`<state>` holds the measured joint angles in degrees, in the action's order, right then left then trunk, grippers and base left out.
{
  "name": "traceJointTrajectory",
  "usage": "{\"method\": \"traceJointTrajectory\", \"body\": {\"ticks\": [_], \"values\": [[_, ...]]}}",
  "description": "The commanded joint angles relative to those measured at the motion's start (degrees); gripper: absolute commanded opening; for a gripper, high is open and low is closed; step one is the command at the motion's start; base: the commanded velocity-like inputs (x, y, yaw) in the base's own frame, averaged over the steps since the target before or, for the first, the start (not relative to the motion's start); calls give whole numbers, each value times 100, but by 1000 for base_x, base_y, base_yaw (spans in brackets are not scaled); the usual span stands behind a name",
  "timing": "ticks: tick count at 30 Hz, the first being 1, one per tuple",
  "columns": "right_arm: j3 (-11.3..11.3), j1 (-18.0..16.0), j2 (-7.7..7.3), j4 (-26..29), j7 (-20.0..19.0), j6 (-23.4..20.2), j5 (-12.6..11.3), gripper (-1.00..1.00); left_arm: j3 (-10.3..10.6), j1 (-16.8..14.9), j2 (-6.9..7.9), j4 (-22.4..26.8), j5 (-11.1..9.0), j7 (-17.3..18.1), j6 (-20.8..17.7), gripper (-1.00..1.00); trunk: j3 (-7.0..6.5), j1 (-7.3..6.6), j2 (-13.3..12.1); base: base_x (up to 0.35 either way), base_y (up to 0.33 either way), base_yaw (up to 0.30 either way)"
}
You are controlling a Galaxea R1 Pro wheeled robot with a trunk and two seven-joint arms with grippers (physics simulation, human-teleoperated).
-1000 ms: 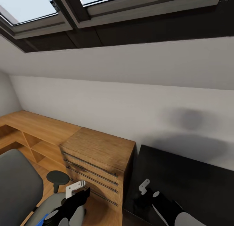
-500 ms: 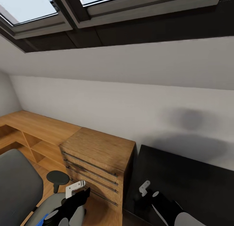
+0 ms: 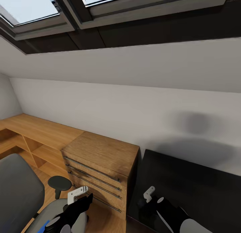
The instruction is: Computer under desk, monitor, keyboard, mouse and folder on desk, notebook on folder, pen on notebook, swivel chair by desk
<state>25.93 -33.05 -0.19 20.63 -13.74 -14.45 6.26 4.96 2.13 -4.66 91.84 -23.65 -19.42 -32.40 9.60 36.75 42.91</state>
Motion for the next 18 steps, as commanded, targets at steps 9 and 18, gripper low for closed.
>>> {"method": "traceJointTrajectory", "body": {"ticks": [9,18], "values": [[-1,0,1,20,-41,-32,60,-100,5,-2,-1,10,-61,-53,-12,100,8,2,7,0,0,0],[9,0,2,20,-39,-32,60,-100,13,-2,-3,10,-61,-53,-12,100,8,2,7,0,0,0]]}}
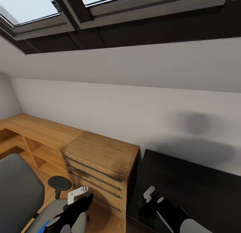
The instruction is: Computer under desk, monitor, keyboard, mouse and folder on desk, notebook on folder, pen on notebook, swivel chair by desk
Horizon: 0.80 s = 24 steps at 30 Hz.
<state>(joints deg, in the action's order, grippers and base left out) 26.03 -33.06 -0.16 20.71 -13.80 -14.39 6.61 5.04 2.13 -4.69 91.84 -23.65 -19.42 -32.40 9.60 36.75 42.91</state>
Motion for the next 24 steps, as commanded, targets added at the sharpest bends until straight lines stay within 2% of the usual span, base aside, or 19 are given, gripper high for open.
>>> {"method": "traceJointTrajectory", "body": {"ticks": [1,10,24], "values": [[-1,2,-1,12,-33,-38,25,-100,3,-2,0,10,-61,-53,-12,100,8,2,6,0,0,0],[-1,2,-1,12,-32,-29,26,-100,0,-2,3,4,-61,-53,-12,100,8,2,6,0,0,0],[-37,2,-11,62,-20,-22,21,-100,5,-2,3,1,-53,-53,-4,100,-243,-306,-555,0,0,0]]}}
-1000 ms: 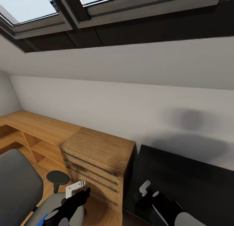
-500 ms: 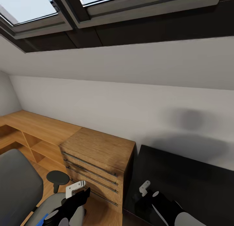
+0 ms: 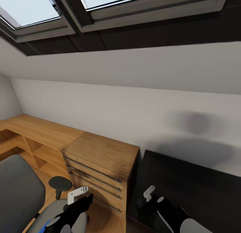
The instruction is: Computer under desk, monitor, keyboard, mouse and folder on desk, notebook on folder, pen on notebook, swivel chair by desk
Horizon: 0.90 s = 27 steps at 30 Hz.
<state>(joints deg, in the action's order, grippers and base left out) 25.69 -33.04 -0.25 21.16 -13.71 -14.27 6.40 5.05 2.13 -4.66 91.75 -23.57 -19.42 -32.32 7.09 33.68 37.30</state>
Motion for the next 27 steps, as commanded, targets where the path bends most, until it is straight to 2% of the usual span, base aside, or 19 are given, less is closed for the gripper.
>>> {"method": "traceJointTrajectory", "body": {"ticks": [1,5,6,8,10,11,13,14,17,18,21,22,25,27], "values": [[-11,-1,-6,22,-26,-30,40,-100,5,-2,0,10,-60,-53,-12,100,-10,-20,-34,0,0,0],[-32,-1,-14,87,-13,-26,31,-100,5,-2,0,10,-60,-56,-6,100,-82,-108,-194,0,0,0],[-84,-1,-29,439,-4,-58,7,-100,5,-2,0,10,-60,-60,-4,100,-100,-130,-235,0,0,0],[-272,-1,-49,777,3,-161,-6,-100,5,-2,0,10,-60,-61,-3,100,-136,-174,-315,-28,0,0],[-694,3,-90,1115,7,-456,-12,-100,5,-2,0,8,-60,-60,-3,100,-171,-218,-395,-187,0,0],[-823,4,-98,1209,7,-554,-13,-100,5,-2,0,8,-60,-60,-3,100,-189,-240,-435,-244,0,0],[-1341,8,-121,1672,8,-969,-15,-100,5,-2,0,5,-60,-61,-3,100,-225,-284,-515,-290,0,0],[-1695,26,-128,2151,15,-1267,-15,-100,5,-2,0,3,-60,-61,-3,100,-243,-306,-555,-320,0,0],[-2090,110,-117,2886,90,-1592,-12,-100,5,-2,0,2,-60,-62,-3,100,-297,-372,-676,-329,0,0],[-2252,211,-105,3223,173,-1793,-14,-100,5,-2,0,1,-60,-60,-3,100,-315,-394,-716,-335,0,0],[-2632,396,-83,3740,415,-2357,-27,-100,5,-2,0,-2,-60,-61,-3,100,-369,-460,-836,-337,0,0],[-3147,495,-64,4098,619,-2864,-121,-100,5,-2,0,-6,-60,-61,-3,100,-387,-482,-876,-340,0,0],[-3441,543,-63,4325,711,-3108,-361,-100,5,-2,0,-17,-60,-60,-3,100,-441,-548,-997,-340,0,0],[-3476,549,-63,4361,726,-3138,-401,-100,5,-2,0,-22,-60,-59,-6,100,-477,-592,-1077,-307,0,0]]}}
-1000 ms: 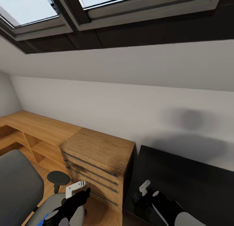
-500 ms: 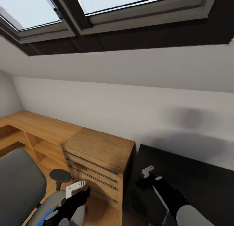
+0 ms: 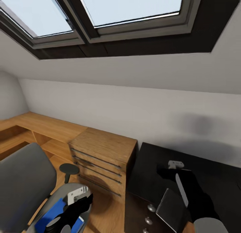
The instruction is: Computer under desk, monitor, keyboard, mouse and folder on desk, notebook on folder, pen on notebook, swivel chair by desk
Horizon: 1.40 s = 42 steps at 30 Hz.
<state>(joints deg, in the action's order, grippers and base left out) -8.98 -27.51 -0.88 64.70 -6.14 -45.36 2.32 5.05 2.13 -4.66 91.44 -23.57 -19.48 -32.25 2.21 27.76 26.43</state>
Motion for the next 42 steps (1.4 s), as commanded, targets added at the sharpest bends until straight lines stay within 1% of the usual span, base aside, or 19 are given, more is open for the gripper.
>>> {"method": "traceJointTrajectory", "body": {"ticks": [1,3,5,6,7,8,9,12,14,17,27,35,42], "values": [[-18,-3,1,18,-27,-37,-7,-100,5,-2,0,8,-60,-54,-15,100,-7,-22,-30,-185,0,0],[-30,-2,1,66,-26,-47,-25,-100,5,-2,0,7,-60,-55,-17,100,-43,-66,-111,-107,0,0],[-38,-1,6,170,-27,-55,-120,-100,5,-2,0,6,-60,-53,-18,100,-79,-110,-191,-50,0,0],[-41,0,8,230,-26,-58,-334,-100,5,-2,0,6,-62,-53,-18,100,-97,-132,-231,-16,0,-22],[-41,0,6,238,-24,-59,-396,-100,5,-2,0,6,-61,-52,-18,100,-115,-154,-271,-13,0,-27],[-43,0,4,250,-22,-59,-507,-100,5,-2,0,6,-62,-51,-18,100,-133,-176,-311,-8,0,-21],[-45,0,4,258,-22,-59,-550,-100,5,-2,0,6,-62,-52,-18,100,-151,-197,-351,-7,0,-17],[-45,7,0,286,-19,-58,-700,-100,5,-2,0,6,-68,-48,-24,100,-151,-197,-351,-2,0,-6],[-44,11,0,287,-19,-56,-716,-100,5,-2,0,6,-68,-47,-30,100,-152,-197,-351,-1,0,-19],[-44,43,1,289,-19,-54,-733,-100,5,-2,8,-15,-69,-39,-26,100,-165,-197,-351,-10,0,-258],[-50,44,1,289,-19,-26,-739,-100,5,-2,9,-20,-69,-38,-20,100,-186,-197,-351,-285,108,-245],[-75,44,-4,297,4,-25,-741,-100,5,-2,9,-27,-69,-38,-27,100,-186,-197,-351,-307,88,-20],[-128,44,-12,298,7,-25,-741,-100,5,-2,9,-60,-61,-38,-27,100,-186,-197,-351,-69,4,-4]]}}
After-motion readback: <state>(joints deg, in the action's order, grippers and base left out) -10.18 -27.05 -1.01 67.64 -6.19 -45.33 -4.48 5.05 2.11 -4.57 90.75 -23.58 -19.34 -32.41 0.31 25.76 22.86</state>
